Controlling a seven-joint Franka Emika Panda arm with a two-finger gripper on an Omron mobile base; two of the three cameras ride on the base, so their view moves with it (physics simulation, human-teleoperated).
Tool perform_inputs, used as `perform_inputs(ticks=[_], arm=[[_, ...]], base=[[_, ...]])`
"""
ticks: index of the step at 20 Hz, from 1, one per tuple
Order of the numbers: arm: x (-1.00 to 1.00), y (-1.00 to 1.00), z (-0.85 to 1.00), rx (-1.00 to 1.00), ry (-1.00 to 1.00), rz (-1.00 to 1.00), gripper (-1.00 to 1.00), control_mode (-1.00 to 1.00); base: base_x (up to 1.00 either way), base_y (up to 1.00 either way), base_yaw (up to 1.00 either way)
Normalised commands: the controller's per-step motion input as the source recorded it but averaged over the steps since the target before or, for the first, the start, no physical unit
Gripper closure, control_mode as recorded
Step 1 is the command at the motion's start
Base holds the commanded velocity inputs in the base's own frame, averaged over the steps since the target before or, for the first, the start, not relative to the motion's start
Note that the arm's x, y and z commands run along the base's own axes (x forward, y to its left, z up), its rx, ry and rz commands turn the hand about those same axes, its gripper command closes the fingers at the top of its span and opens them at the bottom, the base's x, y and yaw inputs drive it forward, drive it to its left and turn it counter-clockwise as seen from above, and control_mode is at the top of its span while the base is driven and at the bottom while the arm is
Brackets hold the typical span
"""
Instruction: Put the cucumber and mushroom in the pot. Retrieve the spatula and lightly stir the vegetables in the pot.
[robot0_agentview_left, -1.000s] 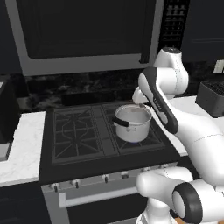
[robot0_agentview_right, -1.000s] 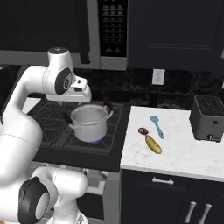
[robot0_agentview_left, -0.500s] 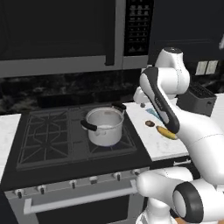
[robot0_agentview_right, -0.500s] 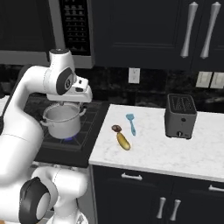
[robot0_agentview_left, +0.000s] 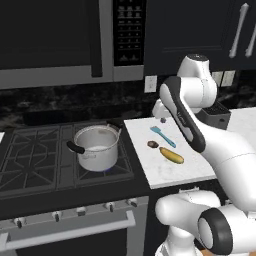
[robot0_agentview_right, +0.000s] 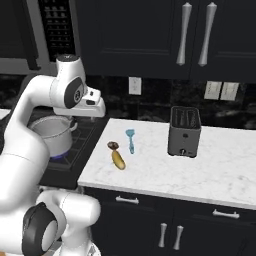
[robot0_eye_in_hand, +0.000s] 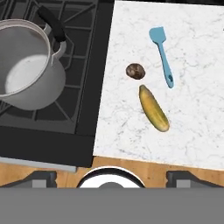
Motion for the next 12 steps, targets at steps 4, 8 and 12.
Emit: perform_inputs(ticks=[4,8,12], arm=[[0.00,0.00,0.00,0.00,0.00,0.00,-1.00,1.00],[0.09,0.00,0.00,0.00,0.01,0.00,-1.00,-1.00],[-0.04,-0.13,-0.08,0.00,0.00,0.00,-1.00,-1.00]], base=[[0.63,-0.16,0.00],[0.51,-0.03,0.00],[0.00,0.00,0.00]])
